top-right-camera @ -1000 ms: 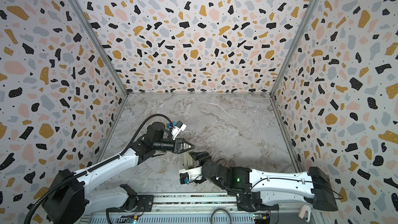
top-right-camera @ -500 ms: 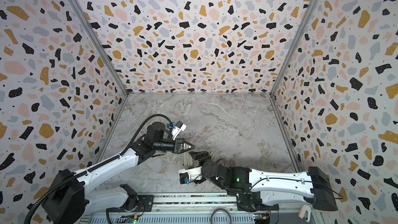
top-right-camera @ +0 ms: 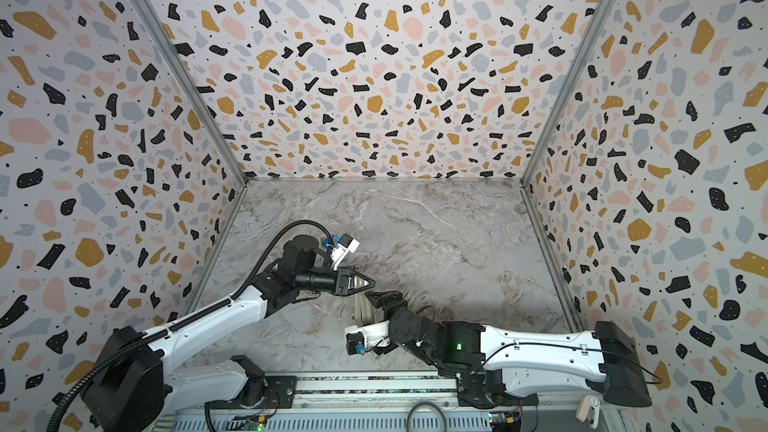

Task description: Load the batteries into the remote control

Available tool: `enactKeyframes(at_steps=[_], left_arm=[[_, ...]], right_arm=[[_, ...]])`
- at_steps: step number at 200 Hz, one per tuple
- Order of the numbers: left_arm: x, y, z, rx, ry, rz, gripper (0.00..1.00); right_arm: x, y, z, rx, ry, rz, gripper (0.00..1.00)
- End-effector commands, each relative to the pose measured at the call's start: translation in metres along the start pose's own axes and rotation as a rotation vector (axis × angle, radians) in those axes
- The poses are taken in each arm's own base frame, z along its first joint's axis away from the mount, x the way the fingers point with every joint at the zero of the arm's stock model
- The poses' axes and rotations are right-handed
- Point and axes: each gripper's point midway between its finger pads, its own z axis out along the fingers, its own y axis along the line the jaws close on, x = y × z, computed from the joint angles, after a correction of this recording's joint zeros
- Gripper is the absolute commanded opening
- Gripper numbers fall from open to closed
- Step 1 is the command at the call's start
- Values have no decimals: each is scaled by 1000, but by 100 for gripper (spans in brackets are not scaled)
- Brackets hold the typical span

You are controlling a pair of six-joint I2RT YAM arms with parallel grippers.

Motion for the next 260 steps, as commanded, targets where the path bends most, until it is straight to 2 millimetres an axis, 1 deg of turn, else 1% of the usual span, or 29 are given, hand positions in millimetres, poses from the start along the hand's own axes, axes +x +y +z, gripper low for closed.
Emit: enactKeyframes(at_steps=[1, 62, 139, 185, 204, 224, 240, 260], left_arm=[[1, -7, -2, 34, 9, 7, 0], [0, -6, -2, 29, 4, 4, 0], [-4, -7, -6, 31, -11, 8, 0], [-9, -7, -7, 30, -30, 4, 0], [-10, -6, -6, 31, -35, 0, 0], [-13, 0, -4, 8, -47, -1, 0], [-20, 12, -4, -27, -76, -15, 0], [-32, 31, -9, -81, -130, -38, 0]], right_arm=[[-4, -7, -1, 19, -1, 24, 82], [-5, -5, -1, 8, -11, 28, 83], [-6, 6, 1, -43, -18, 33, 83], [-7, 3, -1, -33, -25, 42, 83], [-6, -3, -2, -15, -21, 62, 83], [2, -11, 1, 12, 8, 93, 83], [7, -22, 4, 39, 32, 126, 83], [13, -46, 2, 94, 39, 232, 82]])
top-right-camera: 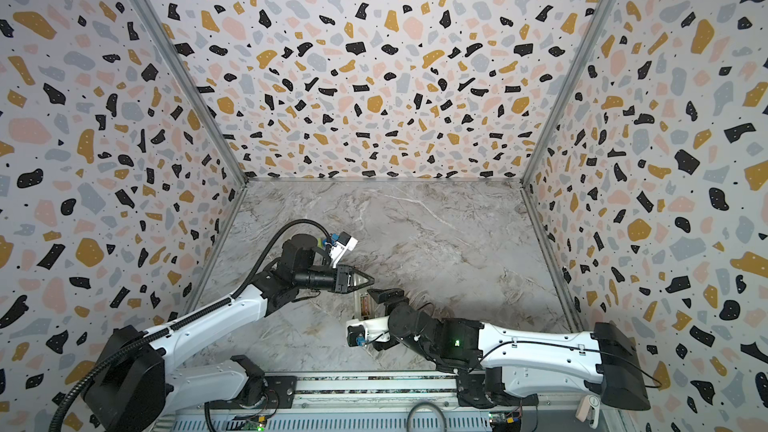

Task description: Load the batteries into the remote control

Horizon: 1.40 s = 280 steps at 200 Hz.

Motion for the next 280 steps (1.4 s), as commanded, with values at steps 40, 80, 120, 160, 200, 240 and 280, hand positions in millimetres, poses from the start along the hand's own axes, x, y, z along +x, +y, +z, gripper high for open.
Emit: enactKeyframes(at_steps=[40, 80, 120, 160, 200, 240, 280], left_arm=[[-32, 49, -22, -161, -161, -8, 0], [-33, 52, -31, -199, -208, 80, 0], [-36, 50, -39, -207, -275, 181, 0], [-43, 43, -47, -233, -309, 231, 0], [-41, 30, -48, -221, -313, 264, 0], [-36, 14, -46, -254, -310, 339, 0], [-31, 9, -43, -251, -298, 359, 0]], right_arm=[[2, -68, -22, 136, 0, 394, 81], [24, -76, -33, 156, 163, 767, 79], [65, -26, -39, 74, 460, 1222, 75], [95, 32, -74, 46, 699, 1624, 72], [136, 82, -109, 107, 832, 1968, 72], [162, 108, -119, 154, 922, 2141, 73], [185, 134, -112, 127, 962, 2300, 73]])
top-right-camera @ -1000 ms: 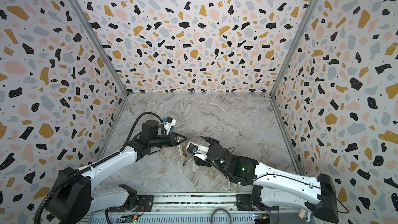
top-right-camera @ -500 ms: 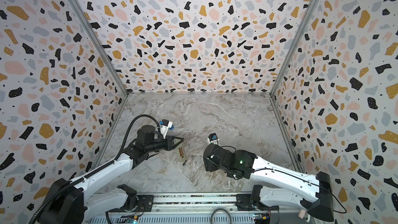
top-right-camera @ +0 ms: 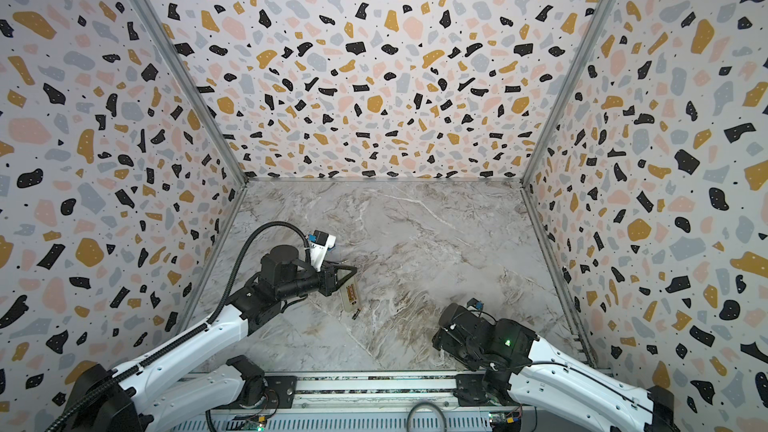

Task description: Load the batteries into the remote control

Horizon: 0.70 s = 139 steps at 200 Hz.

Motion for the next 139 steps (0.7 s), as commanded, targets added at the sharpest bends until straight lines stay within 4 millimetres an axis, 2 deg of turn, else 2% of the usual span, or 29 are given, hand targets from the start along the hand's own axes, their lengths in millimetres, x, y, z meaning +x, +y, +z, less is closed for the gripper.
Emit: enactKeyframes(at_steps=[1, 40, 90, 113, 139], left_arm=[[-14, -9, -2, -1, -37, 54, 0], [-10, -7, 3, -11, -20, 56, 0], [-8, -5, 4, -20, -9, 59, 0], [-6, -4, 6, -12, 0, 51, 0], [-7, -2, 5, -17, -5, 48, 0]], right_arm=[[9, -14, 13, 14, 85, 104, 73], [-6, -22, 21, 63, 93, 115, 75], [-35, -22, 31, 70, 109, 91, 76], [-40, -14, 33, 51, 118, 72, 76], [-40, -15, 38, 54, 124, 67, 76]])
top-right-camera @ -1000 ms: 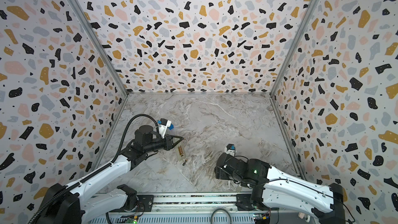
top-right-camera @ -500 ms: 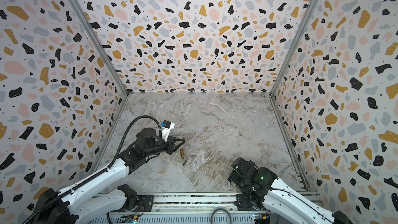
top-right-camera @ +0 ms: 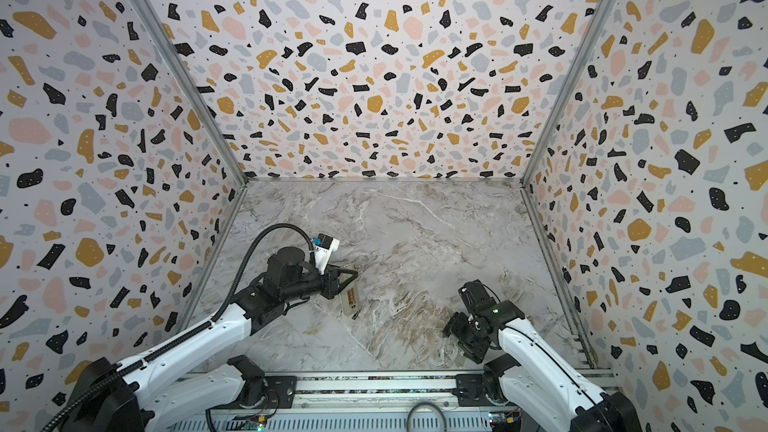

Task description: Load the batteries into the remote control

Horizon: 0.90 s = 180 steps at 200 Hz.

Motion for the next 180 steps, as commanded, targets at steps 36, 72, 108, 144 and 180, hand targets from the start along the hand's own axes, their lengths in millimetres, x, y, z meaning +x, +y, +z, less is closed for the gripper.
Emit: enactKeyframes(at_steps=[36, 72, 108, 144, 180], left_arm=[[-25, -6, -9, 15, -80, 35, 0], [-27, -5, -9, 18, -84, 25, 0], [-33, 1, -11, 4, -95, 7, 0], [-36, 4, -11, 8, -111, -27, 0], [-37, 4, -8, 30, -117, -71, 0]], right_arm=[[-9, 20, 8, -85, -14, -69, 75], [-27, 51, 7, -114, -46, -161, 75], [-44, 77, 13, -142, -77, -246, 75], [-58, 105, 9, -134, -126, -392, 75], [-55, 133, -11, -128, -210, -565, 75]])
